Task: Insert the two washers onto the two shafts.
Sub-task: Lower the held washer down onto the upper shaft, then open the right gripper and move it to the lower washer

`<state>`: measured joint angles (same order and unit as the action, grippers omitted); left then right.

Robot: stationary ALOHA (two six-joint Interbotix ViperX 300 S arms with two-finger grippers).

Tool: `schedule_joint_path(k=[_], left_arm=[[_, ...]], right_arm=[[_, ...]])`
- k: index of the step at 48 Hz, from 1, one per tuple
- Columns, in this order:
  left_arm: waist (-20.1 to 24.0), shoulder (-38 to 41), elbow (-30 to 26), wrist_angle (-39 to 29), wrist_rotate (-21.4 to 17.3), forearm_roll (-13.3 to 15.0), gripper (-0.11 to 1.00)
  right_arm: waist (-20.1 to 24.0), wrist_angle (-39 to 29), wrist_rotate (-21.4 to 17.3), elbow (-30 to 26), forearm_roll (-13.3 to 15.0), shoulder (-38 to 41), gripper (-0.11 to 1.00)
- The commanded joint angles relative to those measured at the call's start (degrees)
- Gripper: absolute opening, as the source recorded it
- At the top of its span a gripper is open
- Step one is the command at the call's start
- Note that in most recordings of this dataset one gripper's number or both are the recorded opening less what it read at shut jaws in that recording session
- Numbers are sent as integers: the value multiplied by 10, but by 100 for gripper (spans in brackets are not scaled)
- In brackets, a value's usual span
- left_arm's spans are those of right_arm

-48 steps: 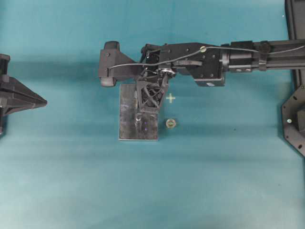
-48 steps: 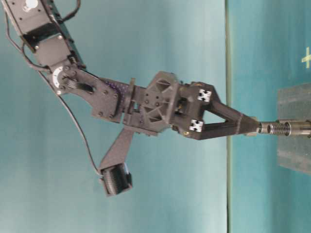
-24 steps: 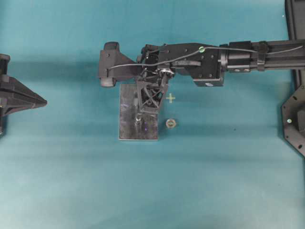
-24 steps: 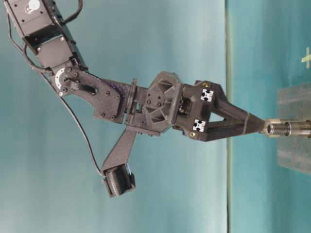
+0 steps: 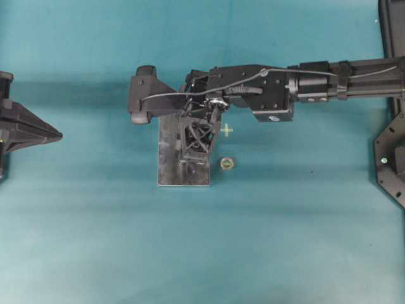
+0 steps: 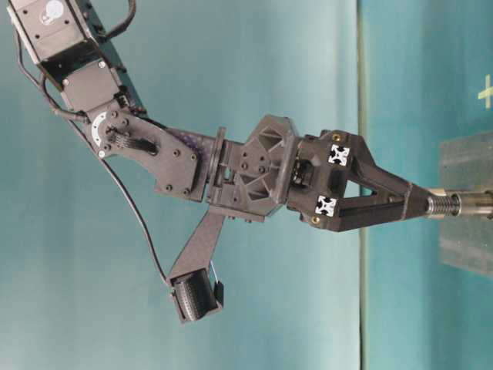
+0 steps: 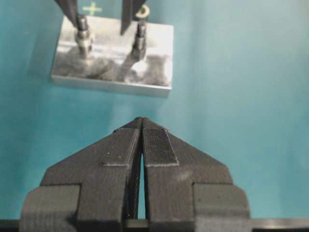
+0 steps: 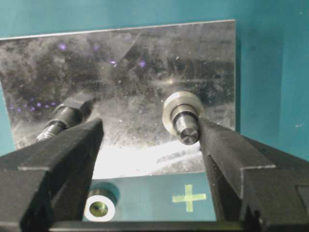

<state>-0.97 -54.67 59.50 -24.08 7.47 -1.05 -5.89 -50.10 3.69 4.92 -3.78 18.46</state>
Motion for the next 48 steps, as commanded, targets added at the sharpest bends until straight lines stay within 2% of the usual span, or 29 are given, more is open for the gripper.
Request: schedule_joint_path(k=[1, 10, 19, 35, 48], left_arm=[[-1, 2, -7, 4, 1, -2, 0], [-1, 0, -7, 4, 1, -2, 0], [-1, -2, -7, 4, 1, -2, 0], [-1, -2, -7, 4, 1, -2, 0], [-1, -3, -5, 4, 1, -2, 0]], right_arm=[[-3, 4, 10, -13, -4, -11, 76], [-39, 5, 11, -23, 9, -3, 75], [-51, 3, 15, -30, 19, 1, 66], [-8, -61, 15, -27, 2, -51, 66], [11, -53, 9, 43, -15, -107, 66]])
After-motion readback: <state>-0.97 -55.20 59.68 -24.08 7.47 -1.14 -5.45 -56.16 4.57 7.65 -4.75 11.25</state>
